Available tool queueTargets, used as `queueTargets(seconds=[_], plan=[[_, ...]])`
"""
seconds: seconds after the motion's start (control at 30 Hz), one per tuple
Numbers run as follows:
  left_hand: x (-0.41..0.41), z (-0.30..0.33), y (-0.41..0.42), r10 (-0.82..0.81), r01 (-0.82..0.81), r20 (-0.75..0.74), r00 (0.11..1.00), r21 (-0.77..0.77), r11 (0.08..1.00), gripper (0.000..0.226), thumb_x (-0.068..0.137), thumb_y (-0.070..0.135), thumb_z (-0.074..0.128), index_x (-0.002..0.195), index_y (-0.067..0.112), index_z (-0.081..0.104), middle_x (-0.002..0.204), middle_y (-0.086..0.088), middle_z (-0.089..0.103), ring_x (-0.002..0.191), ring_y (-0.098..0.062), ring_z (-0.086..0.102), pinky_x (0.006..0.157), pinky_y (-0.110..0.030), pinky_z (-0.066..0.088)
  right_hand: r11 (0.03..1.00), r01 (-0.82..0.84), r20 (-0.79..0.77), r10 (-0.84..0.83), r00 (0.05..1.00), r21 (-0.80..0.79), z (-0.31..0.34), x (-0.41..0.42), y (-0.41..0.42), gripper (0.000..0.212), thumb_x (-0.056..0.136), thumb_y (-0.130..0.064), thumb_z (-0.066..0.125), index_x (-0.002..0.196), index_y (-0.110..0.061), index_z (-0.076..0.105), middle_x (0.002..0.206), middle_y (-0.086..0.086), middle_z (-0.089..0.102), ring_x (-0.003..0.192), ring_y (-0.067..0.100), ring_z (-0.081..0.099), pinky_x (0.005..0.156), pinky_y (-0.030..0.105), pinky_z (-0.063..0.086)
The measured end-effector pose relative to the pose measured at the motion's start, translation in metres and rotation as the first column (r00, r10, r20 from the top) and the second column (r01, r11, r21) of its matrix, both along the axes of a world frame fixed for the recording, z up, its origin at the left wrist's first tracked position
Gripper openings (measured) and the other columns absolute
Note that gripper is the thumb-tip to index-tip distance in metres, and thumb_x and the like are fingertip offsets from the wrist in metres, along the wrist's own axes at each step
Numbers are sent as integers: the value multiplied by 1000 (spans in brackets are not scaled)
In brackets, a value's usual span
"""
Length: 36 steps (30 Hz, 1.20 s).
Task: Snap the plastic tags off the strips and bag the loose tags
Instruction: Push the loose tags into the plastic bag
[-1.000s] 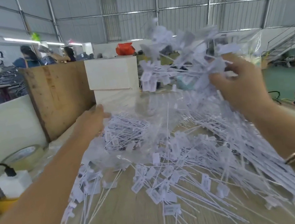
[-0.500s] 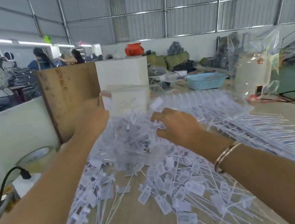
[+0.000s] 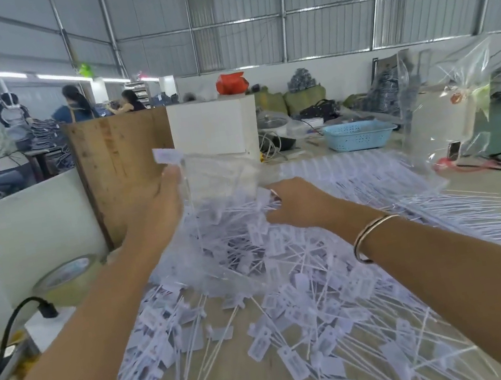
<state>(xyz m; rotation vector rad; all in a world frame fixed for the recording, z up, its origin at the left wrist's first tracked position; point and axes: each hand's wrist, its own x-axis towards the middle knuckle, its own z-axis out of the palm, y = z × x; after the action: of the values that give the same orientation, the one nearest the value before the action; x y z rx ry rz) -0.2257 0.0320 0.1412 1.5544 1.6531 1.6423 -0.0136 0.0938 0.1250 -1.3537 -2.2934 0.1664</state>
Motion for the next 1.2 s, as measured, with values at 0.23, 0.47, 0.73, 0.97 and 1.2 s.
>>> queueTargets(seconds=[0.23,0.47,0.73,0.97,1.2], plan=[[0,-7,-7,-209,212,-37,977,149,966,37,96,23,47,72,41,68,64,12,43,46,1,32,45,-10,32,1000,18,393,-18,919,5,-23,-49,27,46,95,-36,50,136,-20,37,131,10,52,123,32,43,95,41,36],[-18,-30,-4,-195,194,-129,972,-22,981,51,66,68,47,78,25,74,46,8,33,44,-9,32,47,-24,32,992,122,552,-89,829,-24,-22,-40,27,82,85,-67,47,151,-31,12,154,0,26,137,31,29,108,50,31],[2,-73,1,-399,91,-617,678,-469,879,63,81,70,47,138,46,35,92,14,56,78,-4,53,65,-23,39,950,-4,364,124,923,-314,32,28,-54,51,91,-42,58,136,-19,49,140,-1,48,128,14,44,105,28,35],[21,-68,-27,112,67,-838,534,174,982,61,79,21,60,139,23,46,131,-9,42,121,-32,37,95,-48,33,839,367,483,-146,863,-401,13,142,-108,41,87,-55,56,83,-14,62,73,-1,66,58,8,62,50,16,46],[55,-94,-52,-509,478,-861,10,-443,758,93,79,26,56,141,57,-7,151,19,-20,129,4,-37,104,-30,-25,750,534,536,-286,794,-391,-49,161,-118,86,73,-83,39,111,-9,58,82,-2,58,80,21,57,68,28,41]])
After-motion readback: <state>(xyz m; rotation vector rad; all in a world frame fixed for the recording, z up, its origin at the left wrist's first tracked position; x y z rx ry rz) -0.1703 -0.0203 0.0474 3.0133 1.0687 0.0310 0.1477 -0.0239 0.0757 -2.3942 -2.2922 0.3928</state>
